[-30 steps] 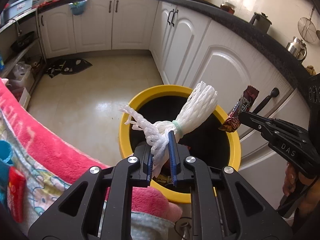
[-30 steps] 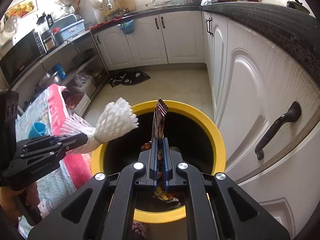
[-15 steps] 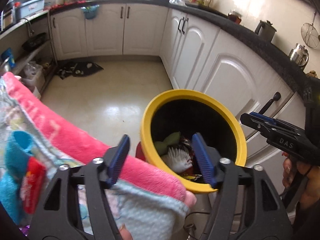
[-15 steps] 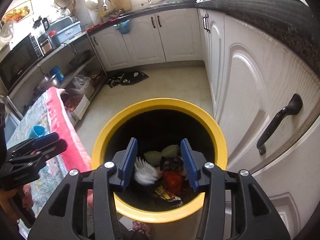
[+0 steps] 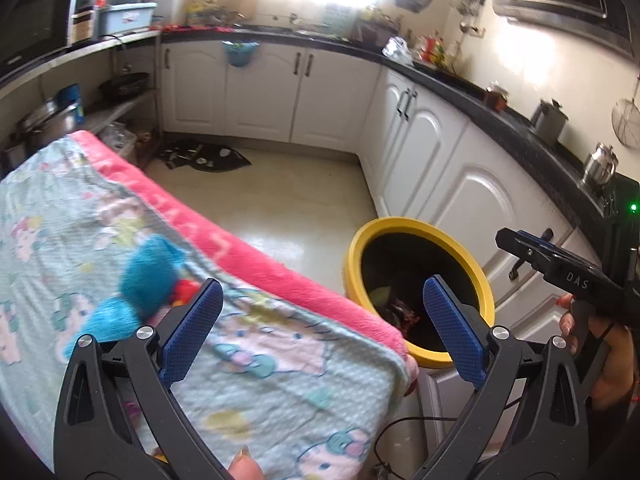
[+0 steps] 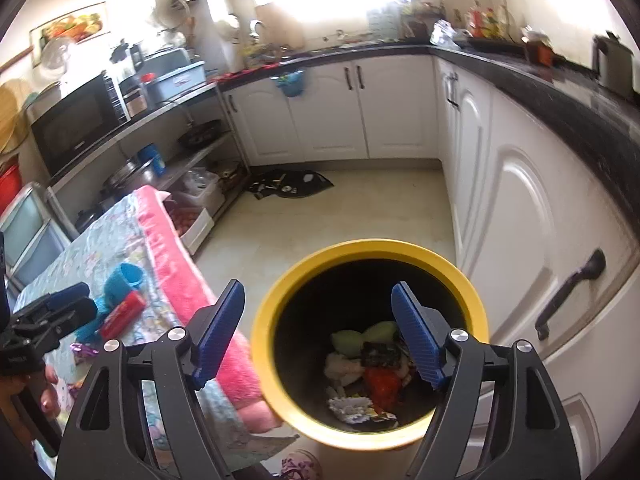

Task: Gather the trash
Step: 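Move both open tools back over the remaining items on the bed, then grasp the red can with the right tool while the left tool grasps the purple wrapper, then carry the red can and purple wrapper over the yellow bin with both tools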

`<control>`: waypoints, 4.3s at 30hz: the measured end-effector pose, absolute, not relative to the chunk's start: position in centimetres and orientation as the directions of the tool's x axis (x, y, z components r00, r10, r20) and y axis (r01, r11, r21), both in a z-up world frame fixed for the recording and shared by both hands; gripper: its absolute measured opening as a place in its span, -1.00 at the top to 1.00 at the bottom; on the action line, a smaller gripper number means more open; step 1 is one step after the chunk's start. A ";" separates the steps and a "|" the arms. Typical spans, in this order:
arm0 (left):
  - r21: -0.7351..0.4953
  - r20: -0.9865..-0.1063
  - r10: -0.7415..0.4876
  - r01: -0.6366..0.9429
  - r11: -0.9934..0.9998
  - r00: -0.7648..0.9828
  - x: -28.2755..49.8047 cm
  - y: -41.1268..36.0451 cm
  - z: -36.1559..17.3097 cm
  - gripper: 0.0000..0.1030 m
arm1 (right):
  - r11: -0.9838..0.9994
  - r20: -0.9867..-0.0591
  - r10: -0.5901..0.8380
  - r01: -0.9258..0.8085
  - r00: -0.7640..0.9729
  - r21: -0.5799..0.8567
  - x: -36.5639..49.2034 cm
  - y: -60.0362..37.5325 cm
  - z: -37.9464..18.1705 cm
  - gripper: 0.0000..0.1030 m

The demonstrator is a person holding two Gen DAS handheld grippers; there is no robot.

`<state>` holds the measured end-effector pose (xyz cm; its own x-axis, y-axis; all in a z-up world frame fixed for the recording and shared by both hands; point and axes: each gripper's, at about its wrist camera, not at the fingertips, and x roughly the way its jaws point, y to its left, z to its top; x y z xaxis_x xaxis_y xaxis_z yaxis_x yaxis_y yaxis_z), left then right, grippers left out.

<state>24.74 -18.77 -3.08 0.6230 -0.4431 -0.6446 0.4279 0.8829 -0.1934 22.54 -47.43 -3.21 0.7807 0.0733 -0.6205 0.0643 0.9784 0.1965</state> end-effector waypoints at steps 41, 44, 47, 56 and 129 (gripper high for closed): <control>-0.216 -0.509 -0.197 0.098 0.971 0.838 15.2 1.8 2.2 -0.79 | 0.933 -0.534 0.345 -0.343 0.772 0.107 18.6 -30.5 2.9 -0.57; -0.198 -0.515 -0.180 0.089 0.976 0.838 14.8 2.7 2.1 -0.79 | 0.926 -0.538 0.359 -0.364 0.763 0.101 18.3 -29.5 2.7 -0.57; -0.163 -0.526 -0.156 0.081 0.983 0.836 14.5 3.6 1.9 -0.79 | 0.917 -0.544 0.375 -0.387 0.751 0.099 18.2 -28.7 2.6 -0.57; -0.047 -0.585 -0.085 0.072 0.996 0.807 14.0 5.9 -0.3 -0.79 | 0.893 -0.585 0.412 -0.437 0.698 0.108 18.3 -25.7 1.0 -0.57; -0.111 -0.759 -0.242 0.247 0.963 0.604 19.4 3.3 -9.2 0.55 | 0.892 -0.777 0.386 -0.415 0.498 0.177 27.8 -21.4 -9.0 0.46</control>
<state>19.45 3.34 -9.17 0.6042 -0.2425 -0.7590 0.2473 0.9626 -0.1106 27.80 -21.42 -8.98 0.4977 0.3856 -0.7770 -0.4151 0.8924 0.1770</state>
